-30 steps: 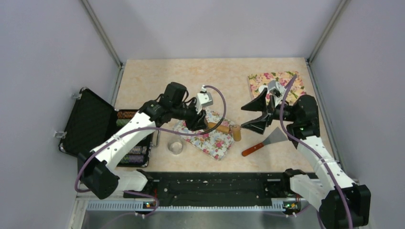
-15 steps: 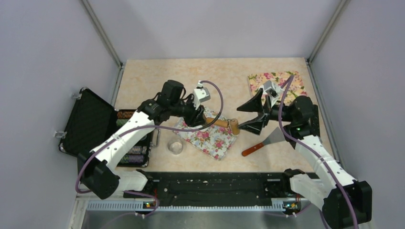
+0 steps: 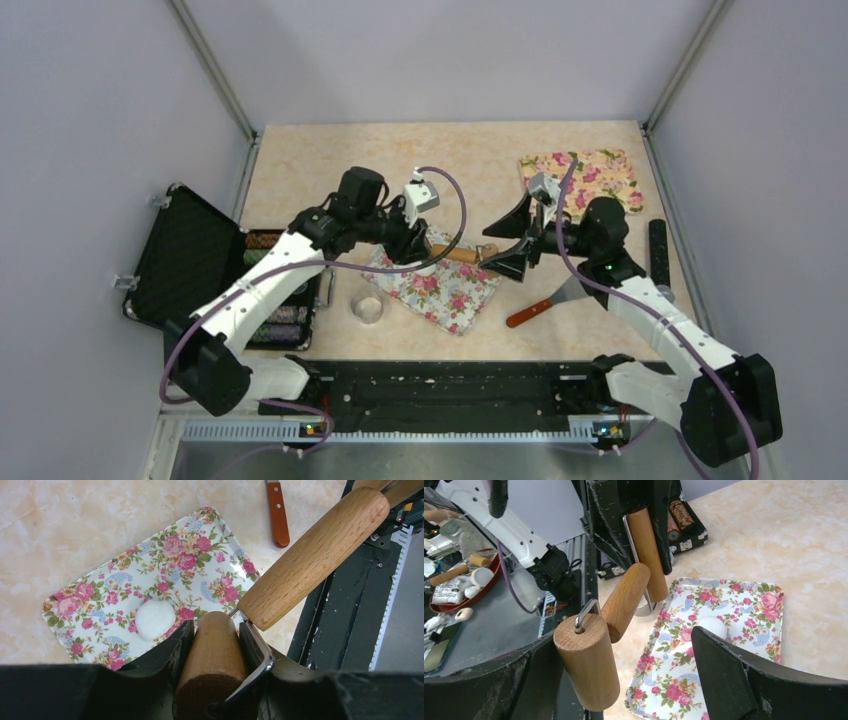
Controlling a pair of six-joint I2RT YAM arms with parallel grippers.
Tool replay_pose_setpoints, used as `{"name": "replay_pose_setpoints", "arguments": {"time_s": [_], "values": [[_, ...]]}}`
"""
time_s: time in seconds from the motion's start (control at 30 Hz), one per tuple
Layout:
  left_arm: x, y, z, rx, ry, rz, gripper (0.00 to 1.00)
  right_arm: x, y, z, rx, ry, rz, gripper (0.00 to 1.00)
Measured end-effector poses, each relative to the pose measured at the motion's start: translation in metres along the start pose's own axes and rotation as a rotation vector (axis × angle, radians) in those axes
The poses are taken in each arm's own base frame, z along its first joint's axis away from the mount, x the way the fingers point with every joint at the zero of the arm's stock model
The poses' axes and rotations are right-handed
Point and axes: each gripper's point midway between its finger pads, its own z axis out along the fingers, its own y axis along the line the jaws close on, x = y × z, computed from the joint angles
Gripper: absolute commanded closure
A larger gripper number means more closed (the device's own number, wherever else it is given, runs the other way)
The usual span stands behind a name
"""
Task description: Roll out the dumpling wrappers from the dough
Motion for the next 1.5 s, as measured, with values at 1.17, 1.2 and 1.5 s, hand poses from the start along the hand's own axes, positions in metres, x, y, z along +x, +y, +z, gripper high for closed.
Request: {"name": "replay_pose_setpoints", "arguments": {"time_s": [1.17, 1.2, 1.5], "values": [[0.012, 0.004, 0.014, 0.04, 0.043, -0.051, 1.0, 0.029, -0.022, 0.032, 0.075, 0.095, -0.021, 0.41], [0.013, 0.004, 0.014, 0.039, 0.045, -0.054, 1.0, 0.031, -0.022, 0.033, 0.073, 0.1, -0.016, 0.43], [0.013, 0.006, 0.014, 0.031, 0.049, -0.057, 1.0, 0.03, -0.02, 0.035, 0.062, 0.106, -0.018, 0.83]]}}
